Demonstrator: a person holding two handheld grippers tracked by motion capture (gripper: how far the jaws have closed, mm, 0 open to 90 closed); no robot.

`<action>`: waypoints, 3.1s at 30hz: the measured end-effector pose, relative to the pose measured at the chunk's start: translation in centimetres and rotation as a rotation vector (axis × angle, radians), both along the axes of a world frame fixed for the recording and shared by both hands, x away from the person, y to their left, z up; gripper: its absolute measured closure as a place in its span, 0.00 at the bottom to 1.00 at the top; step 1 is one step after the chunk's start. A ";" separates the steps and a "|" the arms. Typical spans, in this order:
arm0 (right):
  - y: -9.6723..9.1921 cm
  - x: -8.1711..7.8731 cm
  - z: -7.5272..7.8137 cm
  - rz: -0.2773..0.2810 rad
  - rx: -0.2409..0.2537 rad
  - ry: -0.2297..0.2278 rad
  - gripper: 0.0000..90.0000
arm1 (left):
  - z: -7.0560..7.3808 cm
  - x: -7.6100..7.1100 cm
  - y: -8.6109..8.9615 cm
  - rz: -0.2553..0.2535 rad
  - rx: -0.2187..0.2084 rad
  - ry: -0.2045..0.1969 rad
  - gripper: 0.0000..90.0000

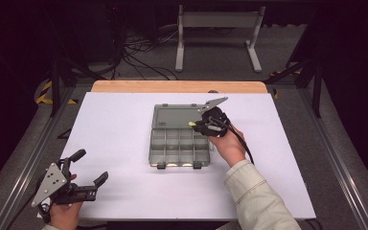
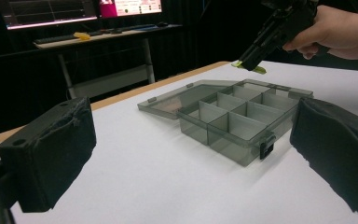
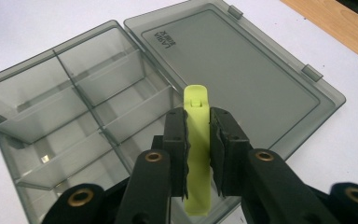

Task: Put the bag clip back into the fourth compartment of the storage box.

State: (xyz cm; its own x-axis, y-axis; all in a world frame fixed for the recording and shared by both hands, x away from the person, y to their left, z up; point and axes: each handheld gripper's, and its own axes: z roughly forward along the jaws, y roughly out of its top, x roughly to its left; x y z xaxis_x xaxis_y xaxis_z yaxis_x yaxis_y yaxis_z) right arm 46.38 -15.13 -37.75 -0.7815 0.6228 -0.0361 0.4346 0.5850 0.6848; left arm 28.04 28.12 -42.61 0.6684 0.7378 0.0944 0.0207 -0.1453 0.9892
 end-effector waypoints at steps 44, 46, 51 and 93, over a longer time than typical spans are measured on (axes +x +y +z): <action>-1.3 -0.2 -2.9 -0.037 0.031 0.088 0.86 | 0.0 0.0 0.0 -0.002 0.000 0.005 0.01; -1.3 -0.2 -2.9 -0.038 0.025 0.088 0.86 | 0.0 0.0 0.0 -0.002 0.001 0.005 0.01; -1.3 -0.1 -3.1 -0.054 0.016 0.102 0.86 | 0.0 0.0 0.0 -0.001 0.000 0.004 0.01; -3.2 -4.2 1.7 -0.037 0.129 -0.050 0.19 | 0.0 0.1 -0.1 -0.003 0.000 0.005 0.01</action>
State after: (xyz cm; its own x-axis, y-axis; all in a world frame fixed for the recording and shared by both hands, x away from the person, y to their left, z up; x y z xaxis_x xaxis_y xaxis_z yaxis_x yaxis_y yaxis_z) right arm 42.22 -18.29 -36.03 -0.7573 0.6530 0.0081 0.4177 0.4748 0.7747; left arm 28.15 28.07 -42.59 0.6708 0.7360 0.0912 0.0250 -0.1453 0.9891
